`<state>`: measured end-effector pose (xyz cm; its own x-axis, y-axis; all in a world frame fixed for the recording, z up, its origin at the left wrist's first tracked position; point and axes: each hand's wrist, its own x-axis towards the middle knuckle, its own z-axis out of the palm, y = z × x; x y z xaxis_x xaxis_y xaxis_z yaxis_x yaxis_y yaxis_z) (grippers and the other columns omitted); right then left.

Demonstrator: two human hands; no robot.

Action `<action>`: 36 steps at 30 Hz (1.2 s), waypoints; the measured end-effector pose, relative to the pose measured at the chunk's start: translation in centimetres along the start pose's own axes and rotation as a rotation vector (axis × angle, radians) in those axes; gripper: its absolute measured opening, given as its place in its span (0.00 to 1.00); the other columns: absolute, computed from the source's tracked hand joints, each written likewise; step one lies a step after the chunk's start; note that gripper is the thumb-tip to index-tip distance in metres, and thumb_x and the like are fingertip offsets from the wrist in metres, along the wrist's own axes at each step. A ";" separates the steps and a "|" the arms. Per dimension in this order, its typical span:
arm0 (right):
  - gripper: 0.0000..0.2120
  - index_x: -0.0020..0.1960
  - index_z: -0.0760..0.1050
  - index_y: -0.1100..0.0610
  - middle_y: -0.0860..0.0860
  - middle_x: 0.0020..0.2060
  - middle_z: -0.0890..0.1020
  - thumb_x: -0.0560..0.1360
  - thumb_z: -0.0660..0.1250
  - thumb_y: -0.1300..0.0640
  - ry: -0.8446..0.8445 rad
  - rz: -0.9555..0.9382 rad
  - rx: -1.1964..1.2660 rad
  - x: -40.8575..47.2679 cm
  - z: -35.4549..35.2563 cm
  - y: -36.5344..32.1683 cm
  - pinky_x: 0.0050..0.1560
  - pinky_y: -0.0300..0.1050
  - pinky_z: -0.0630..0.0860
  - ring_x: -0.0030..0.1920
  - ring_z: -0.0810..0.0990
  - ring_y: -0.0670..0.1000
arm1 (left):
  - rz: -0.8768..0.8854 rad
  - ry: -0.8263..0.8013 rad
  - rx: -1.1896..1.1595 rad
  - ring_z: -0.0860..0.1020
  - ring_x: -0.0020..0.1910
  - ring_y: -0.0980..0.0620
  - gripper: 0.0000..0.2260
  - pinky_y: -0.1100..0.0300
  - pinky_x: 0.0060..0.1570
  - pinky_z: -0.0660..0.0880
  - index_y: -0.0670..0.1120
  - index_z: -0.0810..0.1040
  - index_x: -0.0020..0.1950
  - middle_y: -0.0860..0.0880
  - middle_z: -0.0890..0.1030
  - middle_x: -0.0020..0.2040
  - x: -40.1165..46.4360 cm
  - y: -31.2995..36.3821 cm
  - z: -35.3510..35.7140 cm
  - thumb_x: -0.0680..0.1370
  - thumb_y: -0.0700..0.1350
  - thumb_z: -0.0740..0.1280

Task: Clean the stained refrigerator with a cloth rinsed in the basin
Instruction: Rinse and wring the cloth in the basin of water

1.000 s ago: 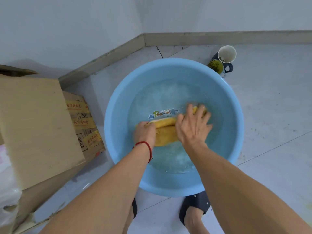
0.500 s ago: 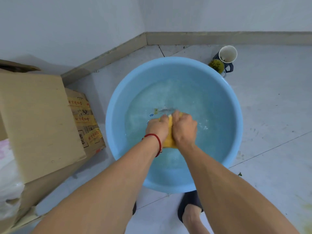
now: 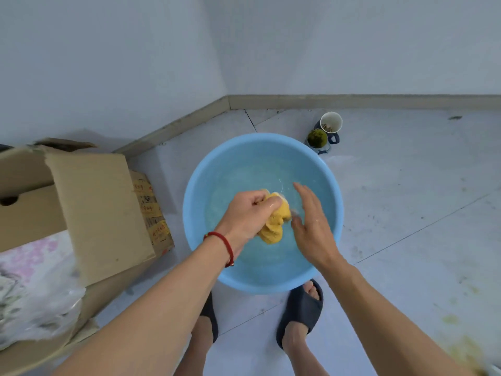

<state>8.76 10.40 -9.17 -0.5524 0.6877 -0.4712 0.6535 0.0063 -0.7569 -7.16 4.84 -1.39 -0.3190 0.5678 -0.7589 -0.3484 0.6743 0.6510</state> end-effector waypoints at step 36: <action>0.49 0.69 0.74 0.60 0.62 0.60 0.82 0.64 0.68 0.23 -0.933 0.364 1.022 -4.0 -4.5 -12.3 0.47 0.51 0.85 0.54 0.84 0.60 | 1.355 -0.303 1.275 0.80 0.48 0.45 0.06 0.48 0.44 0.79 0.43 0.78 0.54 0.45 0.80 0.52 -2.2 5.2 -4.3 0.78 0.37 0.69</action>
<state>5.30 10.84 4.12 -0.8318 -0.1851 -0.5233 0.3985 -0.8554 -0.3309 -12.09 5.02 3.77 0.4149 0.9020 0.1191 0.7928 -0.4226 0.4391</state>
